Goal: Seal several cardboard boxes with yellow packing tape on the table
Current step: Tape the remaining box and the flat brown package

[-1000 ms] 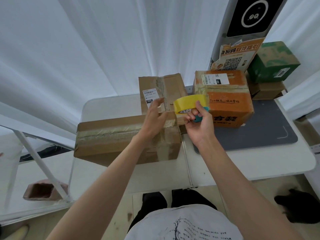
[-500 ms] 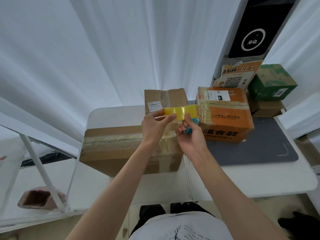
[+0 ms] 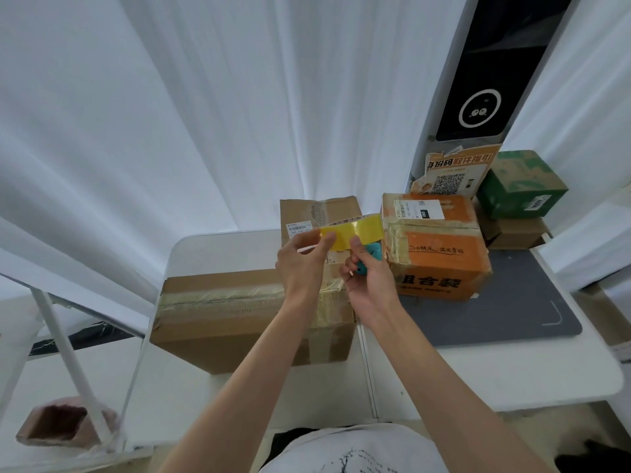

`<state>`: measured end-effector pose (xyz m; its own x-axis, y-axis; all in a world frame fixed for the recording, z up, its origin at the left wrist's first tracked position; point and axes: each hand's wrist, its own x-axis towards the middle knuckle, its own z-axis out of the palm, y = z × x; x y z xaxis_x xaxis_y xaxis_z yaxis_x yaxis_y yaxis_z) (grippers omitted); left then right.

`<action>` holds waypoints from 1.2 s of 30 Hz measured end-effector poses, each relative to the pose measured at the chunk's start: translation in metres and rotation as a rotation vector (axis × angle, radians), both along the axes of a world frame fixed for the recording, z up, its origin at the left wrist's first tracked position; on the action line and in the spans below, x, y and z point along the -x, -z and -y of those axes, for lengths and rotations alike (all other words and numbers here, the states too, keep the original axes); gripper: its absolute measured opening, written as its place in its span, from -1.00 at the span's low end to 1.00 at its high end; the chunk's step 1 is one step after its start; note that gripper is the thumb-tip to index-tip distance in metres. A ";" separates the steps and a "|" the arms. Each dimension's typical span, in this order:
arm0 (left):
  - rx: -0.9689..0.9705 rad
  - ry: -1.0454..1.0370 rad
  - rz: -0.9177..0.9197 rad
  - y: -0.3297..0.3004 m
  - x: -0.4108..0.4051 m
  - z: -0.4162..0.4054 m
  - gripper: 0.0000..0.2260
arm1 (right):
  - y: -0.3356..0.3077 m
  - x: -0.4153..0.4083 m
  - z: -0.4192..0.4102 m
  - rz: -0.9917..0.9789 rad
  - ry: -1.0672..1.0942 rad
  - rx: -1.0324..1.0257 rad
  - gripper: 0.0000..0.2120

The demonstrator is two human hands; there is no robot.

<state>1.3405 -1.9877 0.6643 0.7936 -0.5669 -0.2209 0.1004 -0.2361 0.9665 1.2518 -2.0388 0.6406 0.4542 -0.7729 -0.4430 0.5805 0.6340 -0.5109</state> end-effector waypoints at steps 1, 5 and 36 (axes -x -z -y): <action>-0.008 0.003 -0.149 -0.001 -0.001 0.003 -0.59 | -0.001 0.000 0.001 0.000 -0.009 0.012 -0.87; 0.051 0.075 -0.718 -0.006 -0.017 0.012 -0.53 | 0.001 0.002 0.007 -0.024 -0.108 0.103 -0.78; 0.164 0.317 -0.365 -0.007 -0.058 0.033 -0.61 | 0.125 0.058 0.063 -0.953 0.226 -0.316 -0.74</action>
<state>1.3987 -2.0204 0.6708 0.4651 -0.8176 -0.3393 0.3864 -0.1574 0.9088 1.1933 -2.1022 0.5153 -0.3337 -0.5826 -0.7410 0.1440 0.7454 -0.6509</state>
